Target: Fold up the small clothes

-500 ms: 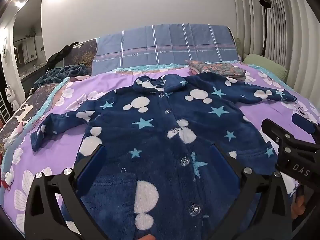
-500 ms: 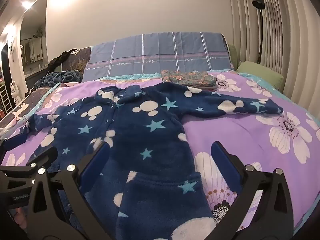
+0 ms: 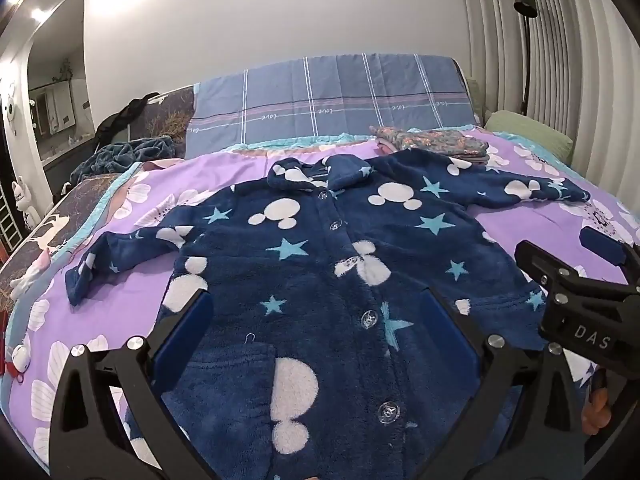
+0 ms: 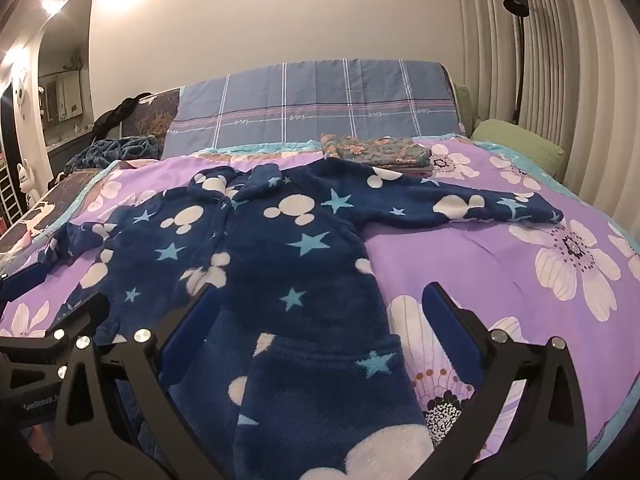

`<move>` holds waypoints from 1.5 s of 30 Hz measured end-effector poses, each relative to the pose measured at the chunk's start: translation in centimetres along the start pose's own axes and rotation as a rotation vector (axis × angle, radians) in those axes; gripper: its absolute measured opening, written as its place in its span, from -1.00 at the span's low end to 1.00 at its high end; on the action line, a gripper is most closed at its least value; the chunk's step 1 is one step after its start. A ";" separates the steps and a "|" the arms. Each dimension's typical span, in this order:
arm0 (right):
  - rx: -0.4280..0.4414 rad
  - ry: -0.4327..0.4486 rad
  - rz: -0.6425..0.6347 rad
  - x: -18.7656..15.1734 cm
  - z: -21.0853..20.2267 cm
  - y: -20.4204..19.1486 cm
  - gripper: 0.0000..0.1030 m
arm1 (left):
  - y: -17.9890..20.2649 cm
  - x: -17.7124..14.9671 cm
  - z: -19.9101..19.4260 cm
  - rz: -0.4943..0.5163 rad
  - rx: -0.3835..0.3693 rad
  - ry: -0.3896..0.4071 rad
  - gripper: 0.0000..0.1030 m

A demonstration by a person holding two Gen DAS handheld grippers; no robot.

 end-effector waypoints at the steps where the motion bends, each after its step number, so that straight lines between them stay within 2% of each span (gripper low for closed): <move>1: -0.001 -0.001 0.002 -0.1 0.0 0.0 0.96 | 0.0 0.0 0.0 -0.003 -0.005 0.003 0.97; 9: 0.016 -0.049 0.018 -0.7 0.8 -0.2 0.96 | -0.3 0.0 0.3 -0.010 -0.005 -0.001 0.97; 19: 0.009 -0.049 0.014 -0.9 0.9 -0.2 0.96 | -0.4 -0.7 0.7 -0.007 -0.035 -0.010 0.97; 23: -0.002 -0.046 0.010 -0.9 1.0 -0.2 0.96 | -0.5 -0.7 0.9 -0.012 -0.025 -0.002 0.97; 27: -0.007 -0.042 0.014 -0.9 0.9 0.0 0.96 | -1.0 -0.5 0.7 -0.058 -0.066 0.022 0.97; 29: -0.007 -0.042 0.015 -0.9 1.0 0.0 0.96 | -1.6 -0.4 0.6 -0.118 -0.104 0.036 0.97; 31: -0.007 -0.043 0.017 -0.8 1.0 0.0 0.96 | -2.1 -0.3 0.6 -0.156 -0.105 0.049 0.97; 37: -0.005 -0.039 0.011 -0.8 0.9 -0.2 0.96 | -2.4 -0.2 0.7 -0.129 -0.076 0.077 0.97; 45: 0.006 -0.041 -0.006 -0.6 1.0 -0.8 0.96 | -1.4 -0.3 0.3 -0.093 -0.180 0.068 0.97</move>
Point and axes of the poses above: each gripper's, at about its wrist camera, not at the fingertips, and z roughly the way its jaws point, y to its right, x to its top, the point moved 4 cm from there along z, roughly the way its jaws point, and after that the axes turned 15 degrees about -z, right-handed, at the moved point
